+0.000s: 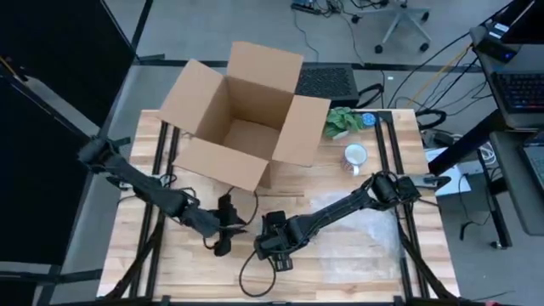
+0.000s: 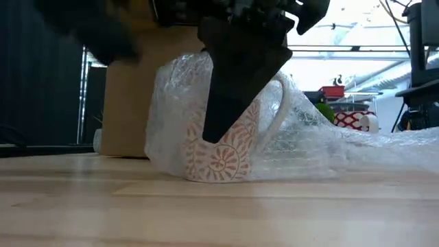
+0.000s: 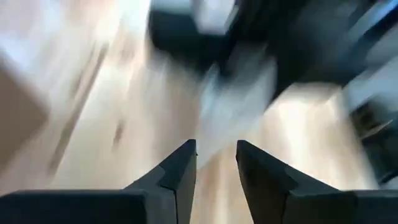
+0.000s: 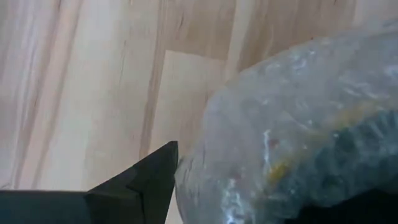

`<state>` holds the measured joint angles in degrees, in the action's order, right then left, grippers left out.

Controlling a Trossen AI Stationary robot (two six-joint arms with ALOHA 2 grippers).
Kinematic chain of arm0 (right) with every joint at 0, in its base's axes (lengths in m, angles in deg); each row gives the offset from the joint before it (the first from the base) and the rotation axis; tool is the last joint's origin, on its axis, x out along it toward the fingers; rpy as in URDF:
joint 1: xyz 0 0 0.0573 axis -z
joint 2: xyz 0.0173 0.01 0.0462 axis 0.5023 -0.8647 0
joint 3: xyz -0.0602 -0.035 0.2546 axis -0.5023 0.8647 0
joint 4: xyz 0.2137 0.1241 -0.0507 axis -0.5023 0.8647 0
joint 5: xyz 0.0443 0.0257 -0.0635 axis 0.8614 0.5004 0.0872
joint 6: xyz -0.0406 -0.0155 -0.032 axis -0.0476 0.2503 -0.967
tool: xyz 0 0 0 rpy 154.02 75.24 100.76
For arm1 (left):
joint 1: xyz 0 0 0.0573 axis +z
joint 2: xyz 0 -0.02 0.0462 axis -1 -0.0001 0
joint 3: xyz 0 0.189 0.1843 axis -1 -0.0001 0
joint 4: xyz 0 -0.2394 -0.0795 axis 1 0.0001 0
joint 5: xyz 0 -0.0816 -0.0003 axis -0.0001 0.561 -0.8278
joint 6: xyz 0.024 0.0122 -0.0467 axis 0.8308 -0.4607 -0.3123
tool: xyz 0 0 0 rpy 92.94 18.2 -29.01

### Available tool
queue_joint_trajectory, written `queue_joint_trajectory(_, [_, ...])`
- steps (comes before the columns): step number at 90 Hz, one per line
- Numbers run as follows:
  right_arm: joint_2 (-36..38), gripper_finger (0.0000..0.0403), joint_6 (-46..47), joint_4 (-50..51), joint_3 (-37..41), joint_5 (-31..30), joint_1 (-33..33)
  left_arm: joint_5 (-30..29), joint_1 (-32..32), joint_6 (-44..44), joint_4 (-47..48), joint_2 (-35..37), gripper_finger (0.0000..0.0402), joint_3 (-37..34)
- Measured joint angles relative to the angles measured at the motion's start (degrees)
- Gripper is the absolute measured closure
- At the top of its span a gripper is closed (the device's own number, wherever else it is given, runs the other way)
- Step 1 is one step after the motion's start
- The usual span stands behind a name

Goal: Wrap mug
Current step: Wrap the yellow mug with bubble wrap

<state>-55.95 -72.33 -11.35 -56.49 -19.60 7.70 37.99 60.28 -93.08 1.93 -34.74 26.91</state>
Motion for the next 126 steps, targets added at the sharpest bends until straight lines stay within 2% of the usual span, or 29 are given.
queue_joint_trajectory(11, [0.0, 0.0188, -0.6, -0.2, 0.0, 0.0, 0.0, -0.2, -0.1, -0.6, -9.5, -6.7, 0.0297, -2.4])
queue_joint_trajectory(19, [0.0, 0.0188, -0.6, -0.3, 0.0, 0.0, 0.0, -2.9, 0.4, 2.1, -17.4, -10.8, 0.0297, -2.4])
queue_joint_trajectory(28, [0.0, 0.0188, -0.6, -0.3, 0.0, 0.0, 0.0, -2.9, 0.9, 6.1, -24.2, -12.5, 0.0297, -1.6])
queue_joint_trajectory(39, [0.0, 0.0188, -0.7, -0.3, 0.0, 0.0, 0.0, -3.7, 0.7, 10.7, -24.7, -11.2, 0.0297, -0.4])
queue_joint_trajectory(82, [0.0, 0.0188, -2.0, -0.4, 0.1, -0.1, -0.1, -4.6, 1.1, 19.4, -25.0, -10.6, 0.0297, 3.9])
queue_joint_trajectory(105, [0.0, 0.0188, -2.6, -0.6, 0.1, 0.0, -0.1, -4.8, 1.1, 20.1, -24.7, -10.4, 0.0297, 4.4])
queue_joint_trajectory(116, [0.0, 0.0188, -3.5, -1.1, 0.1, 0.0, -0.1, -5.0, 1.6, 22.7, -27.6, -10.4, 0.0297, 4.6])
queue_joint_trajectory(126, [0.0, 0.0188, -3.8, -1.7, 0.1, -0.1, -0.2, -2.6, 3.1, 21.8, -29.5, -11.9, 0.0297, 4.8])
